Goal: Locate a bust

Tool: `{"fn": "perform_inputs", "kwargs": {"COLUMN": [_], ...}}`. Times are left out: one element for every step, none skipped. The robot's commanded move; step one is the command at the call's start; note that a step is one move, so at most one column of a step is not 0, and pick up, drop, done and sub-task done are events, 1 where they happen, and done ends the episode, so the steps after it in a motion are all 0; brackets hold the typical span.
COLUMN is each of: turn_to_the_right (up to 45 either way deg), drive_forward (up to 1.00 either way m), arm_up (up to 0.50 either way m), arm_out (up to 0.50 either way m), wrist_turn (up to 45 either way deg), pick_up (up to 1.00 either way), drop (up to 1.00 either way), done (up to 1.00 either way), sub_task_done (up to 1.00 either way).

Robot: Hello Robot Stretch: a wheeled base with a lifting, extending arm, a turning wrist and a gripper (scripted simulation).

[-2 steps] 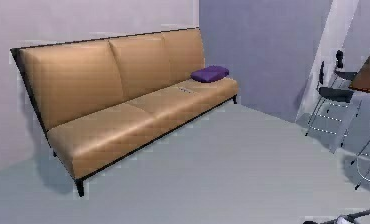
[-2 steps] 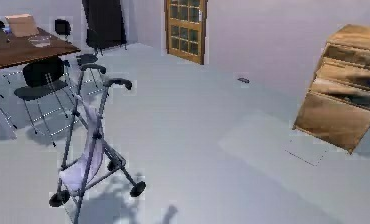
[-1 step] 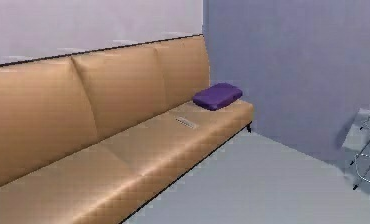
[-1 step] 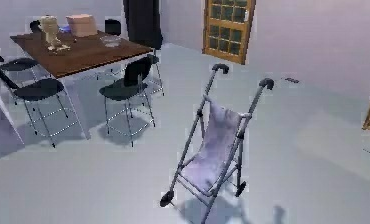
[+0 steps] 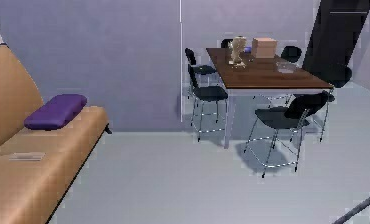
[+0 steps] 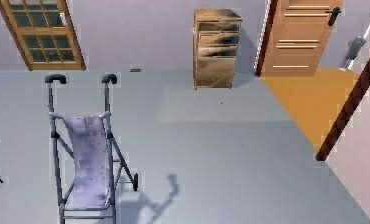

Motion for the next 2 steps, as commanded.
{"fn": "perform_inputs", "kwargs": {"turn_to_the_right": [6.0,0.0], "drive_forward": [0.00,1.00], "arm_up": [0.00,0.00], "arm_out": [0.00,0.00], "wrist_turn": [0.0,0.0], "pick_up": [0.00,0.00], "drop": [0.00,0.00], "done": [0.00,0.00], "sub_task_done": [0.00,0.00]}}
